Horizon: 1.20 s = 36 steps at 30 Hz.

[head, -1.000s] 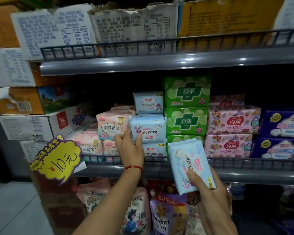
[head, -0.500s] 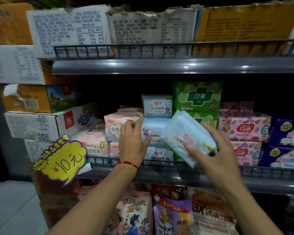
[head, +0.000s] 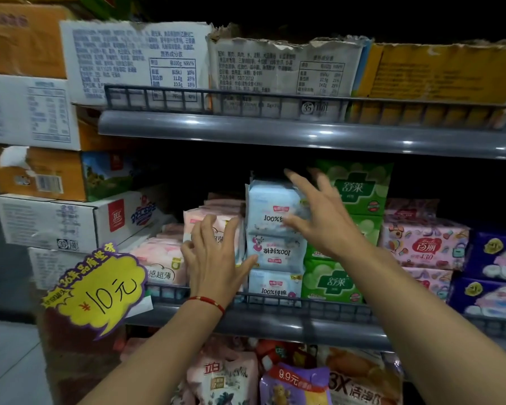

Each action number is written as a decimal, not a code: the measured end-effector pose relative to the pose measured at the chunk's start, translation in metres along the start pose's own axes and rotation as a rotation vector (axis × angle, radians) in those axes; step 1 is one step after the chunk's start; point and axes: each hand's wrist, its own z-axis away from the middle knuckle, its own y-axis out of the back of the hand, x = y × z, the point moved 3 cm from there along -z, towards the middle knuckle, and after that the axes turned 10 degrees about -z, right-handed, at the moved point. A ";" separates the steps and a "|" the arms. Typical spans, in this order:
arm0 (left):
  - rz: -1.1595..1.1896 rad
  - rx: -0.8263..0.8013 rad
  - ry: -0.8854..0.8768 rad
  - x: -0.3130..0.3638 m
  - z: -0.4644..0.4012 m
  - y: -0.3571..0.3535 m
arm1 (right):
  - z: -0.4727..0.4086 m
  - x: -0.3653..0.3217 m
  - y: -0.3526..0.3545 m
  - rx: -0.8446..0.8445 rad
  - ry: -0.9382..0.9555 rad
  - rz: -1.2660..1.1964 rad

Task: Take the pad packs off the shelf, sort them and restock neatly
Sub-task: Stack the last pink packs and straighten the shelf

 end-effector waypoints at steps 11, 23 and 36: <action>-0.022 0.010 -0.020 0.006 -0.002 -0.005 | -0.003 0.011 -0.033 0.196 0.247 0.519; 0.002 0.122 -0.406 0.019 -0.035 0.002 | 0.013 0.034 -0.040 0.099 0.327 0.635; -0.163 0.027 -0.502 0.041 -0.048 -0.005 | -0.006 0.061 -0.042 0.048 0.316 0.804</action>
